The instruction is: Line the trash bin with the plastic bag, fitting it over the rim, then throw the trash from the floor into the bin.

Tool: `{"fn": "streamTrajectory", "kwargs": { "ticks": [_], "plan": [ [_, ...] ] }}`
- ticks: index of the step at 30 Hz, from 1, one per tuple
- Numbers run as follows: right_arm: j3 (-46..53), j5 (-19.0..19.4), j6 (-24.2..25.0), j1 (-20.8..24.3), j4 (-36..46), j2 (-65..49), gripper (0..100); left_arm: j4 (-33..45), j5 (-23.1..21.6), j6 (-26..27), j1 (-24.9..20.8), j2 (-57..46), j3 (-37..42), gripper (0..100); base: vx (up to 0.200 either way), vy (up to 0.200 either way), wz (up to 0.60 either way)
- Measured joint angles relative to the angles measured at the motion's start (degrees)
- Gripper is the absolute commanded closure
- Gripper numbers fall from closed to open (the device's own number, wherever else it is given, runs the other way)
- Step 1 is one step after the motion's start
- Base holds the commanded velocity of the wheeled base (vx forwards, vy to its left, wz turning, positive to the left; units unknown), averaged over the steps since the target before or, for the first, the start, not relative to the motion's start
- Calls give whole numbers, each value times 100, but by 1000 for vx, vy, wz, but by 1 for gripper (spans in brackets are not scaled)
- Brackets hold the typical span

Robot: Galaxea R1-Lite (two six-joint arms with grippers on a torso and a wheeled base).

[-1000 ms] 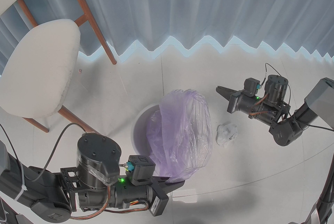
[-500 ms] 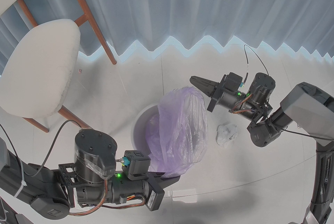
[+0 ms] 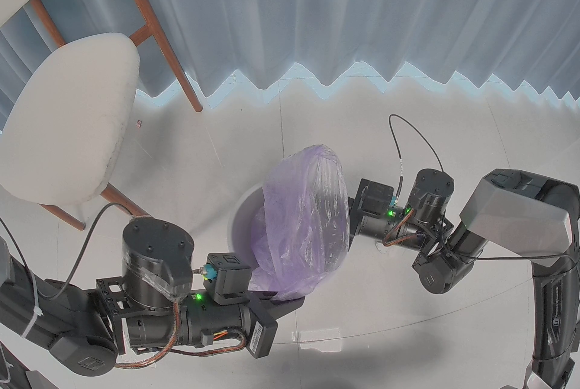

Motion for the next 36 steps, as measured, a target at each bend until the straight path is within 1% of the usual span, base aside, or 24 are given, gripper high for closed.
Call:
{"fn": "streamTrajectory", "kwargs": {
  "ticks": [9,12,14,18,21,25,31,36],
  "plan": [
    [781,9,-32,236,-87,-9,100,0,0,6,30,-7,-11,100,0,0,0],
    [1006,9,-16,215,-98,-11,100,0,0,9,17,-5,-9,100,0,0,0],
    [1050,6,1,77,-101,-6,100,2,-16,9,-21,-2,2,100,0,0,0],
    [779,4,20,-218,-110,11,100,0,-143,38,-96,6,20,100,0,0,0],
    [453,-2,26,-483,-117,22,100,0,-312,162,-145,34,28,100,0,0,0],
    [21,-2,28,-673,-115,33,100,0,-405,246,-171,94,33,100,0,0,0],
    [-428,-10,9,-795,-112,80,100,0,-438,273,-168,199,33,100,0,0,0],
    [-869,-7,11,-784,-93,151,100,-17,-440,273,-99,257,16,100,0,0,0]
  ]
}}
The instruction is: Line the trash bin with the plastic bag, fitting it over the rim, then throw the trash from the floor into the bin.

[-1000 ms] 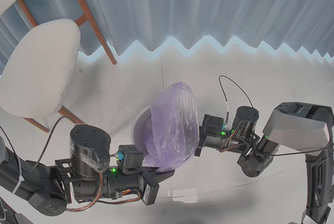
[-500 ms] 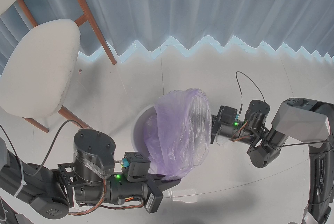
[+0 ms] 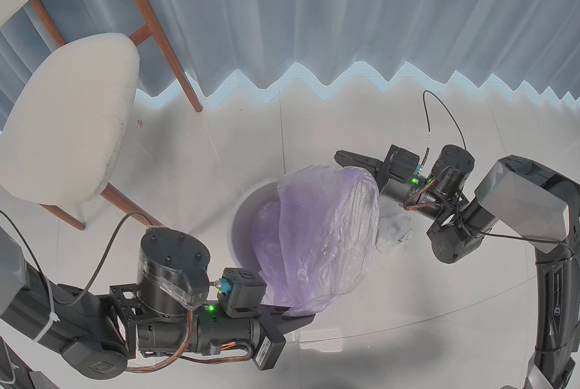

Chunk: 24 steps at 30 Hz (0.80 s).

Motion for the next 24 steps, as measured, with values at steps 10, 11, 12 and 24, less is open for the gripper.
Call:
{"fn": "streamTrajectory", "kwargs": {
  "ticks": [10,11,12,24],
  "plan": [
    [-297,5,15,441,-9,88,100,-40,2,1,240,85,-16,100,0,0,0],
    [-265,7,15,491,-22,91,100,-41,2,0,249,96,-16,100,0,0,0],
    [-212,7,15,540,-39,94,100,-40,0,1,257,110,-20,100,0,0,0],
    [339,5,28,907,-132,111,100,-51,-9,4,389,217,-85,100,0,0,0]
  ]
}}
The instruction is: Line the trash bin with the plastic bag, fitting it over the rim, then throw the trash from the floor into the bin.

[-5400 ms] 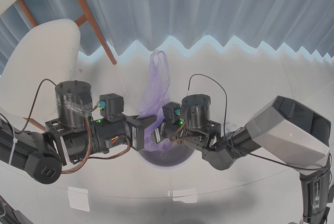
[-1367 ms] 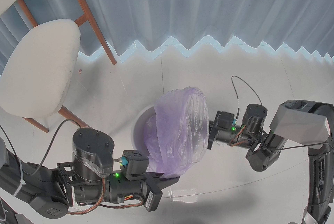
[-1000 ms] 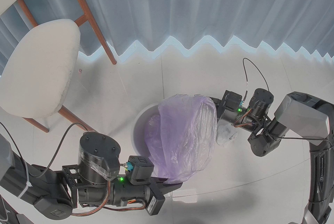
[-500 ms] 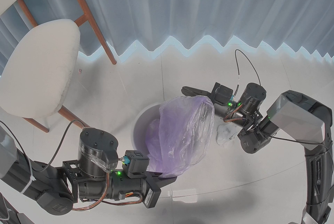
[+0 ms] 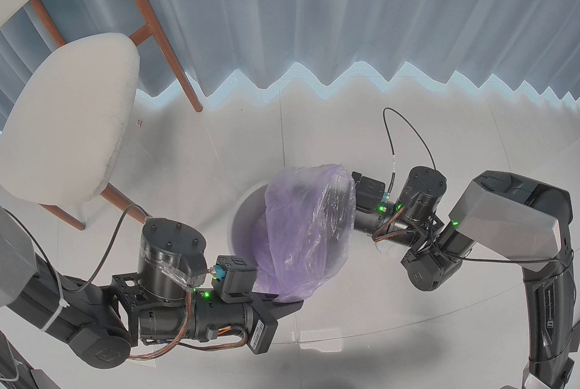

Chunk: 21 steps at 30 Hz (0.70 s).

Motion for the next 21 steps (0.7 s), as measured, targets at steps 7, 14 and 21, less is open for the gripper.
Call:
{"fn": "streamTrajectory", "kwargs": {
  "ticks": [7,14,21],
  "plan": [
    [330,-2,6,185,-62,-17,100,-9,0,5,28,56,-61,100,0,0,0],
    [935,-5,16,402,-112,-80,100,-61,0,5,61,174,-179,100,0,0,0],
    [1342,-315,629,221,-185,-318,100,-66,2,7,196,254,-234,100,0,0,0]
  ]
}}
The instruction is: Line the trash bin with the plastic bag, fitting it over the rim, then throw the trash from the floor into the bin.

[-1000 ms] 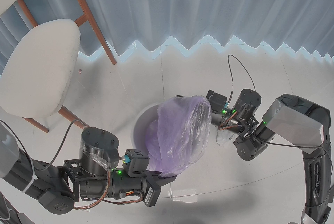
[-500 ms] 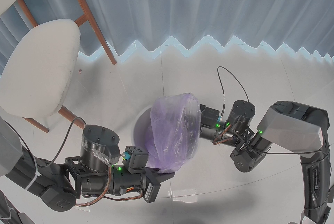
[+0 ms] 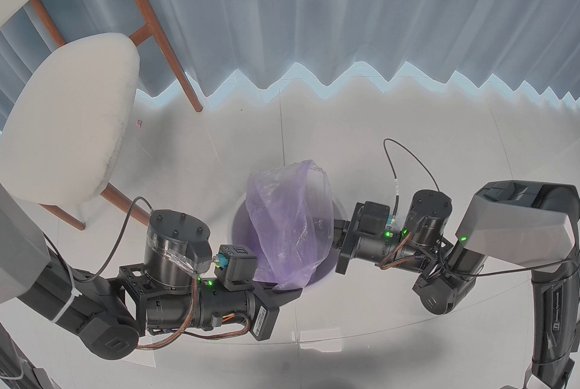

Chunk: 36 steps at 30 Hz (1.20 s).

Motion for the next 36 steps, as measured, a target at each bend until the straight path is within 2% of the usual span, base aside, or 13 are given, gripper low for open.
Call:
{"fn": "streamTrajectory", "kwargs": {
  "ticks": [4,9,12,15,19,20,21,25,29,33,36],
  "plan": [
    [169,-321,714,-179,-39,-296,100,0,0,6,62,20,-9,100,0,0,0],
    [596,-681,1297,-496,-45,-812,100,-2,0,17,101,67,-39,100,0,0,0],
    [957,-1141,1504,-662,-44,-1111,100,-6,2,22,112,111,-72,100,0,0,0],
    [1304,-1826,1833,-746,-37,-1395,100,-11,5,22,123,166,-121,100,0,0,0],
    [1848,-2480,2498,-625,293,-1961,100,-13,6,28,138,246,-182,100,0,0,0],
    [1892,-2521,2539,-603,352,-2018,100,-13,6,26,140,254,-188,100,0,0,0],
    [1980,-2595,2603,-564,506,-2127,0,-13,9,26,143,265,-193,100,0,0,0],
    [2255,-2896,2950,-385,987,-2554,0,-15,11,26,145,297,-201,100,0,0,0],
    [2338,-3139,3697,-121,1387,-2850,0,-15,13,28,143,284,-149,100,0,0,0],
    [2352,-3400,4064,210,2220,-3072,0,-15,13,26,126,240,-80,100,0,0,0],
    [2358,-3622,4251,542,2539,-3178,0,-15,13,26,127,196,-38,100,0,0,0]
  ]
}}
